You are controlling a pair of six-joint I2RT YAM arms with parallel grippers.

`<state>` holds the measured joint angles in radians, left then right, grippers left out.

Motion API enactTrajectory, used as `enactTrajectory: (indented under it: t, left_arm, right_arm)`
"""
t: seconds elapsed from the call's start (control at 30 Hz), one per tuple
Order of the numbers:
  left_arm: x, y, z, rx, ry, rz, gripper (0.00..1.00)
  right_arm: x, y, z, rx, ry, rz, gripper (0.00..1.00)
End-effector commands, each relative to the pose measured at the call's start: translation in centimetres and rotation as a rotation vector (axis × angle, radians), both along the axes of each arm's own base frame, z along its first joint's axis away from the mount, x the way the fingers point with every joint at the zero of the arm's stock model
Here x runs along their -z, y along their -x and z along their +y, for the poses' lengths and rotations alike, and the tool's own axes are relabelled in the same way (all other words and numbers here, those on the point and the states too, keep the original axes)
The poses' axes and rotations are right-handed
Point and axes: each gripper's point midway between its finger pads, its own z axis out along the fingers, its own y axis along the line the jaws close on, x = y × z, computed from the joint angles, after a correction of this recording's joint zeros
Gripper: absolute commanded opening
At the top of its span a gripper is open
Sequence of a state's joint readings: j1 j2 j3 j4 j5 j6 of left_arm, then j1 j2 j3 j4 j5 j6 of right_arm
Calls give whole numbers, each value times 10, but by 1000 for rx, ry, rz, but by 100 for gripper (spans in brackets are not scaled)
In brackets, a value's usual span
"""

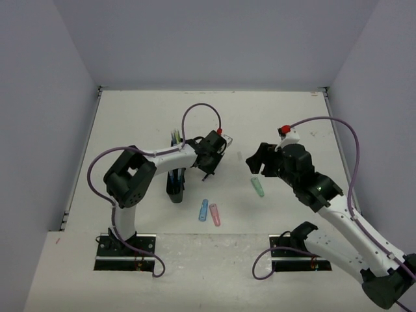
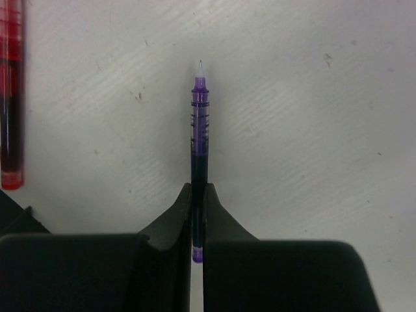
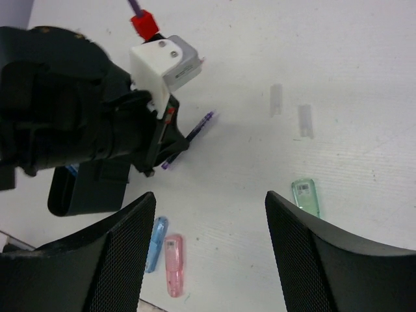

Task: Sort the stationery into containers
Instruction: Place the pen at the center of the board, then close the pen cap on the pen.

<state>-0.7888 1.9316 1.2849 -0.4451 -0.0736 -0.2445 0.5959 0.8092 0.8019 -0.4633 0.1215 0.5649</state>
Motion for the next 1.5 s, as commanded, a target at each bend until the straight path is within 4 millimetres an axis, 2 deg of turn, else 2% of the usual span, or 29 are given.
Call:
enactTrajectory:
  t: [0.0,0.13,0.23,0.27,0.33,0.43,0.5,0.6,0.73,0.93,1.07,1.37,1.47]
  left_arm:
    - [-81,-4,-17,-69,203,-122,0]
    - [-135,-1,-18,-121,353,-210,0]
    - [-176,12,-12,-124,462,-266,0]
    - [-177,16,-12,-122,474,-262,0]
    - [-199,32,-7,-98,553,-286,0]
    - [-237,65,-12,12,724,-304,0]
    - [-255,88,-4,68,801,-319,0]
    - [-260,106,6,111,831,-325,0]
    - [-249,122,17,141,824,-315,0]
    - [-221,129,28,141,783,-295,0]
    - [-213,131,31,135,772,-290,0]
    - [-219,136,33,142,800,-292,0]
    - [-222,137,34,146,808,-300,0]
  right_arm:
    - [7,-19,3,-32,41,59,69]
    - [21,-45,2,-53,157,89,68]
    - [40,-65,-2,-75,231,160,65]
    - [44,-71,-4,-82,250,176,64]
    - [77,-83,-15,-83,329,299,54]
    - [105,-98,-25,-91,400,423,34]
    - [116,-108,-28,-94,435,471,31]
    - [140,-117,-31,-101,494,527,31]
    - [159,-129,-29,-110,527,567,34]
    - [174,-130,-24,-137,525,617,34]
    - [187,-125,-28,-133,551,666,33]
    - [188,-126,-25,-168,561,721,32]
    - [188,-126,-25,-176,561,729,26]
